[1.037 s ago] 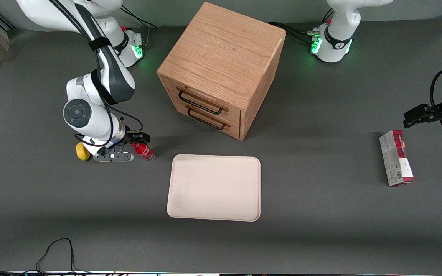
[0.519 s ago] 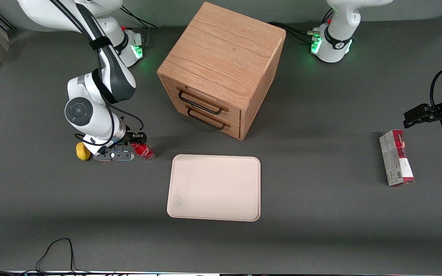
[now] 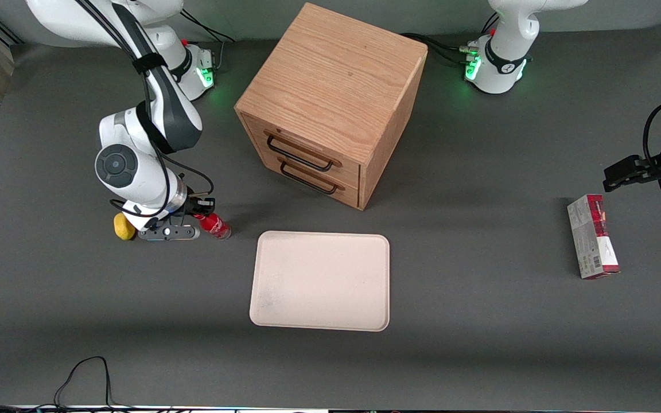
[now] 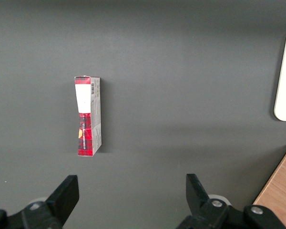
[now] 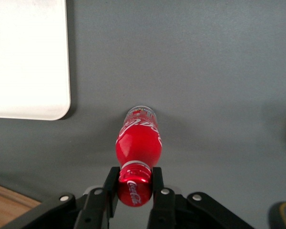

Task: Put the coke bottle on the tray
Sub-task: 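Close the right gripper around the bottle's cap end, then lift the bottle with the right gripper, then carry the bottle over the cream tray's edge, then lower the bottle onto the tray and open the right gripper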

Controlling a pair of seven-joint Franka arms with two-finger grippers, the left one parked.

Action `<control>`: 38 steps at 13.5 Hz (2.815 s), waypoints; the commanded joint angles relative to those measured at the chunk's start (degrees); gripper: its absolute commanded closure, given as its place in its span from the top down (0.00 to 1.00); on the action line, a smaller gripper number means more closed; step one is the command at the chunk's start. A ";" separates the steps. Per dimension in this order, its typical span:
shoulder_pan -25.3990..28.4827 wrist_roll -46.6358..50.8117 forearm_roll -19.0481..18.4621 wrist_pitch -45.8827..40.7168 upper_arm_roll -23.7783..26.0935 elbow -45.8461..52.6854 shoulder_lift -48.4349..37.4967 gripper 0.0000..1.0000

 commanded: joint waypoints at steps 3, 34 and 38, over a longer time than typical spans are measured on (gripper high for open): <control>-0.81 -0.57 -0.32 -24.83 -1.10 22.66 0.55 0.00; 4.11 32.92 -3.66 -15.13 4.00 65.97 40.55 0.00; 4.20 33.01 -3.66 -15.04 4.08 65.62 40.55 0.00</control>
